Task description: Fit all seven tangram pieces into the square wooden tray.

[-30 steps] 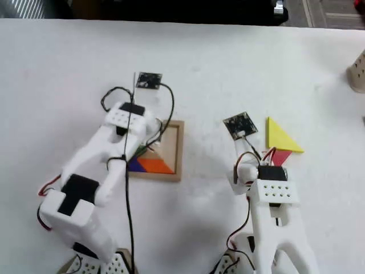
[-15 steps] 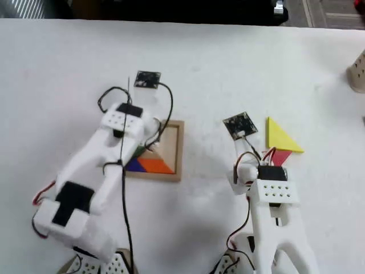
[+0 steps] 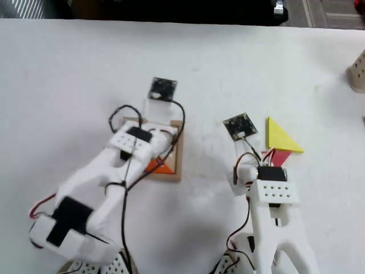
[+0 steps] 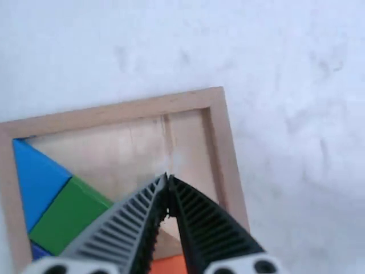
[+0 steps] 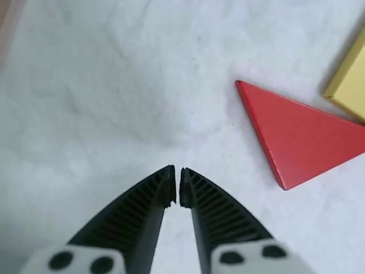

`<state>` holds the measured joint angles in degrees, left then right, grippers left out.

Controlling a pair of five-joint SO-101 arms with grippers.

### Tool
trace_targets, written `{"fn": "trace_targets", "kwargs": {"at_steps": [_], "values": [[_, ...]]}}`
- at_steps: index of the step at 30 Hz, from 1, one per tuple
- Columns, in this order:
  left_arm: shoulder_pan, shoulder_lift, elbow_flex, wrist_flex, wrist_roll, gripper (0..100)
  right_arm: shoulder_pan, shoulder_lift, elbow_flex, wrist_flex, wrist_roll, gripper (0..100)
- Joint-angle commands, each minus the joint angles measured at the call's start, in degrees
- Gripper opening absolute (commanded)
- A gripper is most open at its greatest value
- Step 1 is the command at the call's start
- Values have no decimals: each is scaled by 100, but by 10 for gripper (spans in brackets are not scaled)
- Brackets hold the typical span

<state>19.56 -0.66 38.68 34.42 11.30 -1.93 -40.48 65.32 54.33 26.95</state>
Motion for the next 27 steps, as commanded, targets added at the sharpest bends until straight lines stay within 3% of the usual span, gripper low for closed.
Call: {"fn": "trace_targets", "kwargs": {"at_steps": [1, 11, 27], "values": [[171, 646, -571, -149, 0, 22, -4, -101, -35, -110, 62, 18], [-242, 963, -1125, 1327, -44, 22, 22, -101, -35, -110, 62, 18], [-374, 558, -1310, 1793, -44, 22, 22, -101, -35, -110, 62, 18]]}}
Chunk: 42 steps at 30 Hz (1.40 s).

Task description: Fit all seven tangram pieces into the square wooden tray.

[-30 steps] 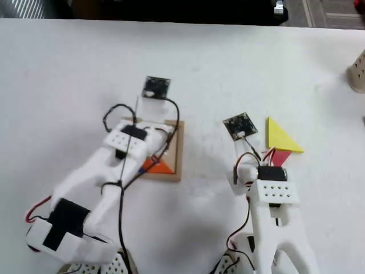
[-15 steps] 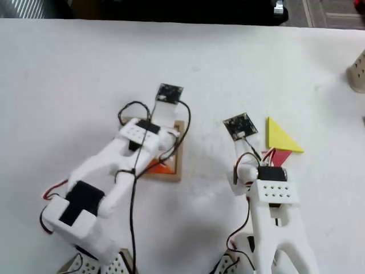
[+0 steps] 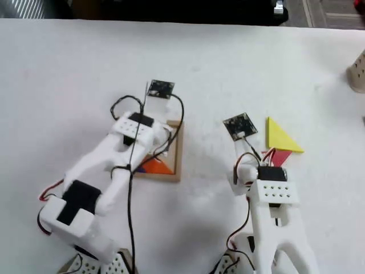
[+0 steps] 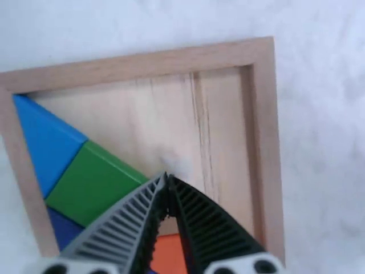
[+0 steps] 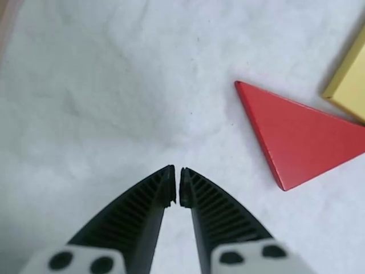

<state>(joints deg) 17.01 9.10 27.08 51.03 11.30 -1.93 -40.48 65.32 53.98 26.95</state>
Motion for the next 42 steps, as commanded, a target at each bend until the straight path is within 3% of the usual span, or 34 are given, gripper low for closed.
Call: {"fn": "trace_targets", "kwargs": {"at_steps": [1, 5, 10, 16, 19, 23, 35, 38, 42], "values": [[-119, -576, -97, 149, -44, 22, 22, -101, -35, -75, 62, 18], [-84, -1262, 396, 9, -44, 22, 4, -101, -35, -75, 62, 18], [-215, -2053, 1116, -826, -44, 22, 4, -101, -35, -75, 62, 18], [-1218, -2220, 1389, -1960, 26, 22, 4, -101, -35, -75, 62, 18], [-1719, -2149, 1380, -2295, 589, 22, 4, -101, -26, -75, 62, 18], [-1947, -2044, 1380, -2418, 1213, 22, 31, -101, -26, -75, 26, 18], [-1982, -954, 721, -2400, 1222, 22, 1367, -101, -149, -215, -9, 18], [-1982, -831, 668, -2400, 1169, 22, 1657, -92, -492, -207, -651, 30], [-1965, -813, 668, -2435, 413, 22, 1754, -92, -738, -136, -1451, 139]]}}
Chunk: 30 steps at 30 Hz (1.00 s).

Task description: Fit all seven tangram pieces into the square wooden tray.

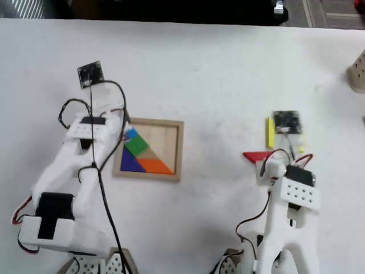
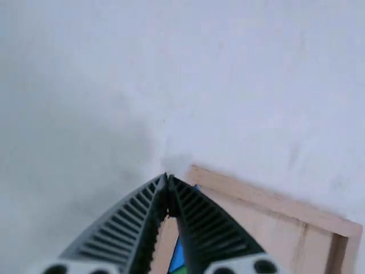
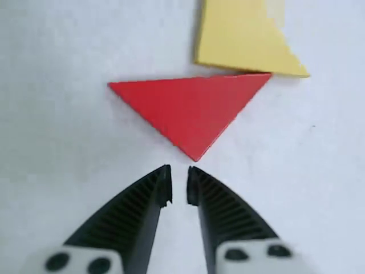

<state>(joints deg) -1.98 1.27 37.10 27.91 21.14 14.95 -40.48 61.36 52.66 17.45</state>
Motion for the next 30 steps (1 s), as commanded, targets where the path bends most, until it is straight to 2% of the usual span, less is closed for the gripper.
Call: {"fn": "trace_targets", "kwargs": {"at_steps": [1, 3, 8, 14, 20, 22, 25, 30], "values": [[-66, -31, -334, -123, -659, 22, 40, -92, -378, -22, -686, 160], [-66, -31, -334, -123, -668, 22, -145, -92, -501, -22, -835, 177], [-66, -31, -334, -123, -695, 22, -453, -84, -545, -13, -413, 180], [-66, -4, -334, -264, -703, 22, -286, 154, -835, -145, -53, 178], [-75, -22, -334, -290, -703, 22, 84, 1613, -1776, -110, 185, 173], [-75, -22, -334, -290, -703, 22, 251, 2158, -2119, -119, 193, 129], [-75, -22, -334, -290, -703, 22, 365, 2923, -2664, -136, 246, 12], [-75, -22, -334, -290, -703, 22, 488, 4004, -3402, -268, 589, 44]]}}
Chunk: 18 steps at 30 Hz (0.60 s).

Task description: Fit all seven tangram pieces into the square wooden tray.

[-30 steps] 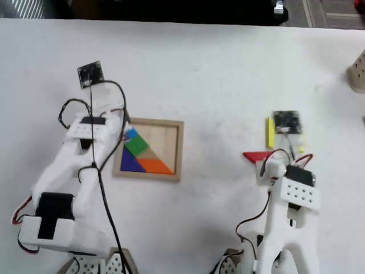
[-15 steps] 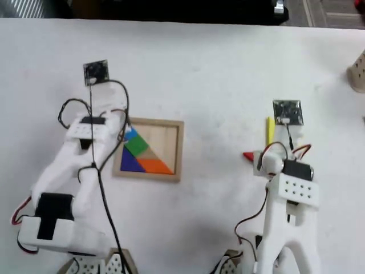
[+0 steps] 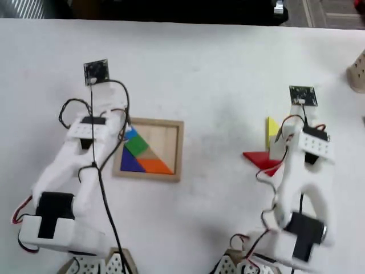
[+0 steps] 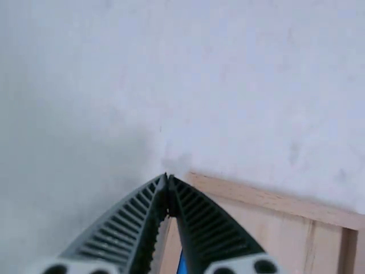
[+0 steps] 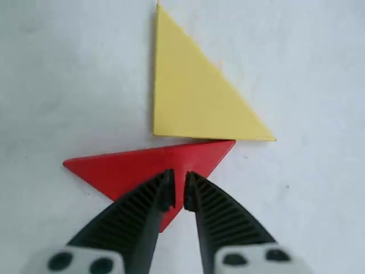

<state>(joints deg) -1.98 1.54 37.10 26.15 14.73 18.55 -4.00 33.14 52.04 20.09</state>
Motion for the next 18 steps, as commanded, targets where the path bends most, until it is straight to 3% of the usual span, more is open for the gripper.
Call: {"fn": "trace_targets", "kwargs": {"at_steps": [1, 10, 18], "values": [[-75, -48, -334, -114, -62, 22, 171, 541, -721, -321, 431, 44], [-48, -48, -334, -114, -62, 22, 646, 2193, -1679, -1235, 527, 44], [-57, -48, -334, -114, -62, 22, 620, 3029, -2171, -936, 501, 44]]}}
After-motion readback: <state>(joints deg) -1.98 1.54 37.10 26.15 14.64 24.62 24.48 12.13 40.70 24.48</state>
